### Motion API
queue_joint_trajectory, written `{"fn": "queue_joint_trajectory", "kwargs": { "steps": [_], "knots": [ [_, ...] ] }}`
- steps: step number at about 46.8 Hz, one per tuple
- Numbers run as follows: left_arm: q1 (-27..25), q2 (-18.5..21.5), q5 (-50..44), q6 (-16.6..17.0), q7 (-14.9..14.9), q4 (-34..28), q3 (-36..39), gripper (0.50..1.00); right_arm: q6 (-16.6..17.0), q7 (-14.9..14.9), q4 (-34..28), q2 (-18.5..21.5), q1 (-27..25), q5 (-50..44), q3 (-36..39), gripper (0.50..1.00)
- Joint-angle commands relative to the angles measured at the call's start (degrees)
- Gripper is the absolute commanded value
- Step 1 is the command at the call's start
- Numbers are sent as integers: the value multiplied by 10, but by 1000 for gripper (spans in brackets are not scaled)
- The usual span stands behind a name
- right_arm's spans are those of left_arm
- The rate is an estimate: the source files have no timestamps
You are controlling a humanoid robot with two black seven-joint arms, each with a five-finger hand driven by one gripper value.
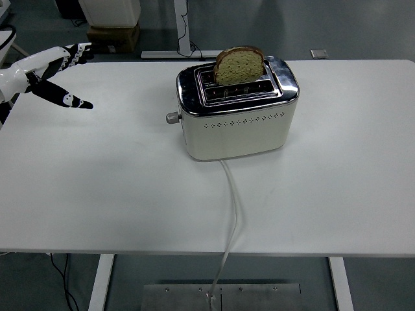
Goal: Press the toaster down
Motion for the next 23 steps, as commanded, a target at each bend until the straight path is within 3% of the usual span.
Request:
{"fn": "queue_joint_trajectory", "kwargs": {
  "steps": [1, 5, 12, 23],
  "knots": [
    [-1, 10, 44, 0, -1, -22, 0, 1000, 0, 0, 0, 0, 0, 0, 0, 1000],
    [2, 13, 111, 2, -3, -45, 1, 1000, 0, 0, 0, 0, 0, 0, 0, 1000],
    [2, 31, 147, 5, -11, -65, 1, 1000, 0, 0, 0, 0, 0, 0, 0, 1000],
    [2, 22, 244, 13, -11, -78, 6, 1000, 0, 0, 0, 0, 0, 0, 0, 1000]
  ]
}}
